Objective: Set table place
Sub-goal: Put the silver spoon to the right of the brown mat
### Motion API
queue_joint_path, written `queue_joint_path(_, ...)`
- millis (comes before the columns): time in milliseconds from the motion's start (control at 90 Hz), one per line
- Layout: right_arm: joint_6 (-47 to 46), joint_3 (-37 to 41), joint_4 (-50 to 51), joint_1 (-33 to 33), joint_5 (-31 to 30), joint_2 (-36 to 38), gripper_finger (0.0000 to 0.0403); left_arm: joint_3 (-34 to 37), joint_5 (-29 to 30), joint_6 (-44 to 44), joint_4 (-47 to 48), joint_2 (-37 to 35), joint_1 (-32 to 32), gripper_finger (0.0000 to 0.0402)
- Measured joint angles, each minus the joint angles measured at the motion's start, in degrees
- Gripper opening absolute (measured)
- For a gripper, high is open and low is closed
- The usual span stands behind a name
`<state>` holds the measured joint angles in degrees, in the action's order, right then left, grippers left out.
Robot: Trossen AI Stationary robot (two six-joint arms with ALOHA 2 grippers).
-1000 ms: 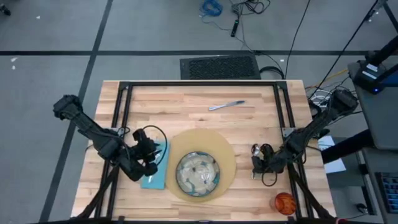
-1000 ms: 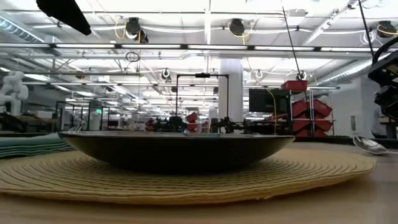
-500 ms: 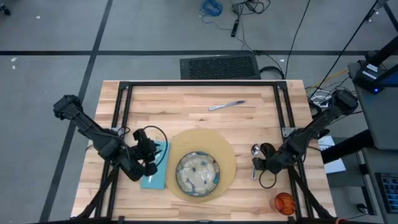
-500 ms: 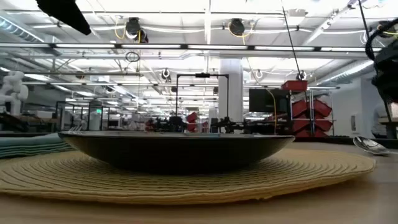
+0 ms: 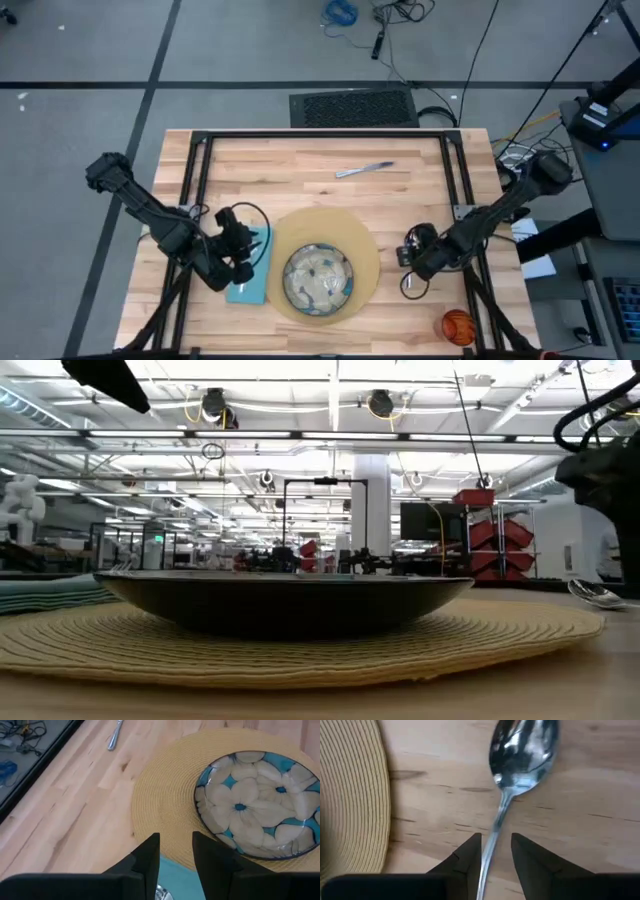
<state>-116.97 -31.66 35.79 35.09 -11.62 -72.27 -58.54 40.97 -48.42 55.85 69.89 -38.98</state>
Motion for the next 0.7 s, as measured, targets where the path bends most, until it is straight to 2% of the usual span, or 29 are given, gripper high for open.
queue_joint_path(344,0.90,-0.24,-1.85,-2.19,2.92,-4.54,0.0070,0.00,-0.02,1.28,-0.01,0.00,-0.04,0.0100)
queue_joint_path(578,2.58,-0.07,-1.81,-2.82,4.09,-4.67,0.0010,0.00,-0.42,1.32,0.12,0.00,-0.04,0.0100)
queue_joint_path(700,1.36,-0.02,-2.61,-1.86,3.87,-4.64,0.0013,0.00,-0.42,1.32,0.12,0.00,-0.04,0.0100)
